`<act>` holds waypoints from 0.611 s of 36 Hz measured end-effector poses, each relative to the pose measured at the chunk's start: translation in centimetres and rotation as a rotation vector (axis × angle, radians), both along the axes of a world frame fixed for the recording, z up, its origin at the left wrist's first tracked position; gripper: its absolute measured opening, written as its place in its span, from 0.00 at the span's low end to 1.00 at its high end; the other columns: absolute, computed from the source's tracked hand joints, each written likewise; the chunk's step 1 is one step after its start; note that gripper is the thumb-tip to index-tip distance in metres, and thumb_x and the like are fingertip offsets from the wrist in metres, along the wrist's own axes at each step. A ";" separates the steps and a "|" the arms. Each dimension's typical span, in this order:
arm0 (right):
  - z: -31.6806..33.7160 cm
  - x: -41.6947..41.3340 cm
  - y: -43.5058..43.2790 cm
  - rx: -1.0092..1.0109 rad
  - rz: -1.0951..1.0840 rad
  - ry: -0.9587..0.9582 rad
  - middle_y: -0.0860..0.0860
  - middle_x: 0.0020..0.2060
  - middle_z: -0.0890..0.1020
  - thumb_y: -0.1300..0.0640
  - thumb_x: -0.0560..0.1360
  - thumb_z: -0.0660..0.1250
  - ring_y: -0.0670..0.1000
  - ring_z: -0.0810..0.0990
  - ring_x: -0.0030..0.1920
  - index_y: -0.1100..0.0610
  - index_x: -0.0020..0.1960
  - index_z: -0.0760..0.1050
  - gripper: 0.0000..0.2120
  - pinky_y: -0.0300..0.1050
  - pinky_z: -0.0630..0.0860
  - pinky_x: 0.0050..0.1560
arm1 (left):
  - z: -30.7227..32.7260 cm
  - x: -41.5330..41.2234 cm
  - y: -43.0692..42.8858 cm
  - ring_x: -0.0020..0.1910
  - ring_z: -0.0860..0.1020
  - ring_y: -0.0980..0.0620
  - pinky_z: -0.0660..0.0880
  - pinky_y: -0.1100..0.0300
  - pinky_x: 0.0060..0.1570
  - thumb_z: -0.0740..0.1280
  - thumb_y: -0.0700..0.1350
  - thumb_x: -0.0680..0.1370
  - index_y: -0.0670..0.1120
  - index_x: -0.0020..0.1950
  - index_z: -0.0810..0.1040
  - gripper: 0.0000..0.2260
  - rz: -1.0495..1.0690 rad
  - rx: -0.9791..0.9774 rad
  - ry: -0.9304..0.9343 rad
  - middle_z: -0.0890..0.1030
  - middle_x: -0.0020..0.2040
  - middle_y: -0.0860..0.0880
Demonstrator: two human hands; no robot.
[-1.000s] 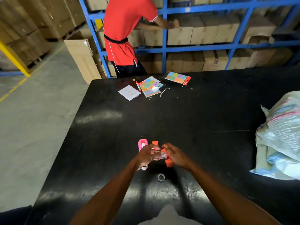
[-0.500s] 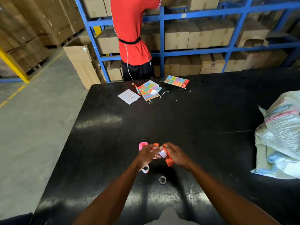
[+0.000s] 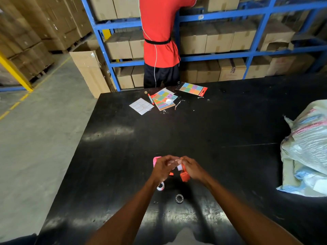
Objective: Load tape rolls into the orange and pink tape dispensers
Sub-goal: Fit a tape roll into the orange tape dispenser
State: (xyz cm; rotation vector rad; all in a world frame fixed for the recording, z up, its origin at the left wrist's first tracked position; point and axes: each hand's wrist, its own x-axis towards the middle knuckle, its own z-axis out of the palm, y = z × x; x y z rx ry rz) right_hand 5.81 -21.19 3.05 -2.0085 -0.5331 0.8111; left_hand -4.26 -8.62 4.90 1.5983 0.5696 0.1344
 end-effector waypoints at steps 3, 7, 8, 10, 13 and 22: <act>0.6 -0.5 0.4 0.058 -0.036 0.029 0.47 0.39 0.83 0.62 0.80 0.56 0.45 0.80 0.40 0.52 0.45 0.77 0.13 0.36 0.74 0.41 | 0.2 0.3 -0.1 0.46 0.83 0.51 0.79 0.54 0.48 0.72 0.42 0.77 0.37 0.53 0.83 0.09 0.026 -0.028 -0.007 0.86 0.48 0.40; 0.1 -0.8 0.7 0.102 -0.077 0.031 0.44 0.36 0.83 0.62 0.79 0.56 0.42 0.80 0.38 0.50 0.46 0.79 0.14 0.39 0.75 0.41 | 0.4 0.7 0.1 0.45 0.83 0.48 0.79 0.54 0.48 0.73 0.42 0.77 0.36 0.55 0.81 0.11 0.047 -0.056 -0.023 0.85 0.49 0.36; -0.2 -0.9 0.7 0.105 -0.067 0.018 0.45 0.38 0.83 0.60 0.80 0.55 0.43 0.80 0.40 0.50 0.47 0.79 0.15 0.41 0.76 0.43 | 0.5 0.7 0.3 0.44 0.83 0.47 0.79 0.53 0.48 0.73 0.42 0.76 0.36 0.56 0.79 0.13 0.056 -0.067 -0.021 0.84 0.49 0.34; -0.5 -0.9 0.8 0.114 -0.056 0.015 0.46 0.40 0.83 0.58 0.79 0.54 0.44 0.81 0.41 0.49 0.48 0.80 0.15 0.44 0.77 0.46 | 0.3 0.7 0.5 0.41 0.83 0.47 0.79 0.53 0.43 0.74 0.43 0.76 0.38 0.55 0.75 0.14 0.068 -0.053 -0.011 0.84 0.44 0.36; -0.4 -0.7 0.8 0.122 -0.056 0.022 0.46 0.39 0.83 0.61 0.79 0.55 0.45 0.80 0.39 0.51 0.47 0.80 0.15 0.44 0.76 0.44 | -0.1 0.8 0.5 0.37 0.81 0.53 0.77 0.62 0.38 0.73 0.41 0.76 0.38 0.51 0.76 0.10 0.060 0.012 -0.012 0.82 0.38 0.45; -1.8 0.2 0.4 0.124 -0.101 -0.006 0.47 0.42 0.82 0.56 0.83 0.54 0.49 0.81 0.43 0.52 0.52 0.78 0.13 0.51 0.78 0.50 | -0.8 1.0 0.3 0.39 0.83 0.54 0.78 0.69 0.34 0.67 0.44 0.81 0.37 0.52 0.80 0.09 0.114 0.062 0.059 0.83 0.40 0.49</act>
